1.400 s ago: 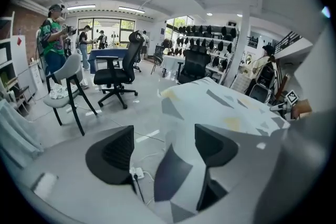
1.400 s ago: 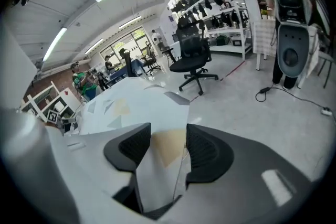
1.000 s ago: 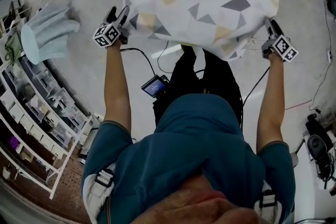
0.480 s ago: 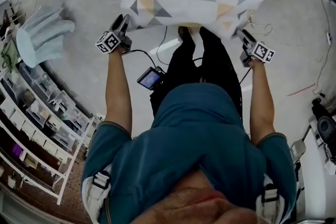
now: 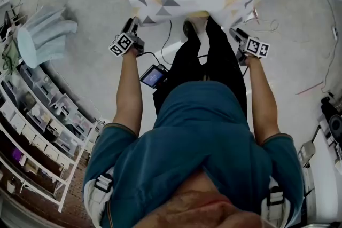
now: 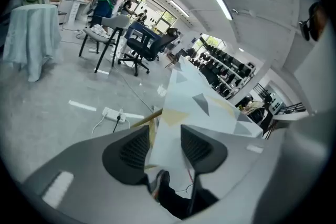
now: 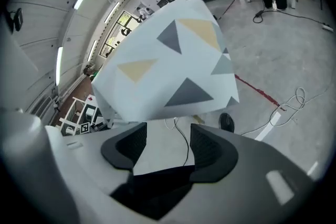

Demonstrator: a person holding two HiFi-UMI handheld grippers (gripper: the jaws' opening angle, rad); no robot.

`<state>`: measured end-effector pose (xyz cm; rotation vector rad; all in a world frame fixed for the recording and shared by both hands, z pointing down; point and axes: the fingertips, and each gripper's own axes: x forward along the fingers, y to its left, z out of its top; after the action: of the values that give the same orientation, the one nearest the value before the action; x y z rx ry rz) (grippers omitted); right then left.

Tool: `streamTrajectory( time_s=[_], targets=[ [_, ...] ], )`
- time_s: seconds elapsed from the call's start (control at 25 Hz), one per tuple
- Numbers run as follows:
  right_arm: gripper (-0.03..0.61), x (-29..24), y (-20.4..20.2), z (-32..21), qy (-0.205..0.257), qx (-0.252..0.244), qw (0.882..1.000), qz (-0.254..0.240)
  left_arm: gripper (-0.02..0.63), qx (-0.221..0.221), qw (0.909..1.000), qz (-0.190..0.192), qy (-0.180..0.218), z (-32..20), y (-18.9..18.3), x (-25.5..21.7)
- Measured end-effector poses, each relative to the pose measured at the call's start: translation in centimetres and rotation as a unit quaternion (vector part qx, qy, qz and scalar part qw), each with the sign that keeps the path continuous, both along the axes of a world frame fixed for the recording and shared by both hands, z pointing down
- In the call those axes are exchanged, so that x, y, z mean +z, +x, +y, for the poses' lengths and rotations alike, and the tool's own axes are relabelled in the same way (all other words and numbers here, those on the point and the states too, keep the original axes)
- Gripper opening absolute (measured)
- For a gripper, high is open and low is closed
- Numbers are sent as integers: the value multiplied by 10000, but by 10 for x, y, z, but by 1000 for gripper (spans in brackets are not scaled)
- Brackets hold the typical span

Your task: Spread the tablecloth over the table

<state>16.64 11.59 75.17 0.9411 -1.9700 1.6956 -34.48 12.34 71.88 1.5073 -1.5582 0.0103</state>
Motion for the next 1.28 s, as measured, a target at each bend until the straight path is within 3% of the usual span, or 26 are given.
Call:
streamTrajectory(
  time_s=[0.12,0.2,0.28,0.32,0.48,0.52,0.64,0.68,0.76,0.8,0.84,0.92,1.04,1.16,1.28],
  targets=[
    [245,3,-17,26,-24,-148,9998,-158,189,-128,9997,189,-118,35,16,14],
    [245,-9,-36,25,162,97,9963,-844,202,98,9990,431,-53,47,42,19],
    [245,-29,-51,11,384,546,9837,-1669,223,425,9961,764,108,48,72,19],
    [245,-31,-52,6,342,818,9795,-1811,234,540,9935,985,196,45,87,18],
    [245,-5,-42,7,-315,1754,9719,-1537,259,511,9800,1889,376,35,128,17],
    [244,-5,-44,4,-199,1784,9711,-1574,260,381,9752,2130,473,30,134,17],
    [242,-42,-59,-27,1207,1169,9615,-2177,261,-123,9592,2720,757,14,151,11],
    [242,-50,-58,-32,1399,1121,9584,-2222,255,-357,9612,2644,706,11,150,14],
    [239,-53,-50,-31,1362,1244,9598,-2116,244,-728,9625,2446,924,4,143,14],
    [220,-54,-45,-27,1308,1294,9613,-2053,195,-922,9620,2343,1055,5,137,13],
    [163,-56,-42,-22,1301,1288,9619,-2029,127,-1094,9584,2333,1232,6,132,11],
    [82,-70,-42,-19,1371,1150,9622,-2053,35,-1287,9402,2638,1730,5,127,-8],
    [29,-86,-33,-15,1262,999,9666,-1994,8,-1559,9244,2875,1963,13,123,-35],
    [12,-82,-22,-7,1042,671,9698,-2099,2,-1618,9254,2673,2145,21,113,-43],
    [14,-68,-21,6,353,536,9790,-1937,2,-1205,9374,2547,2046,19,109,-48]
  ],
)
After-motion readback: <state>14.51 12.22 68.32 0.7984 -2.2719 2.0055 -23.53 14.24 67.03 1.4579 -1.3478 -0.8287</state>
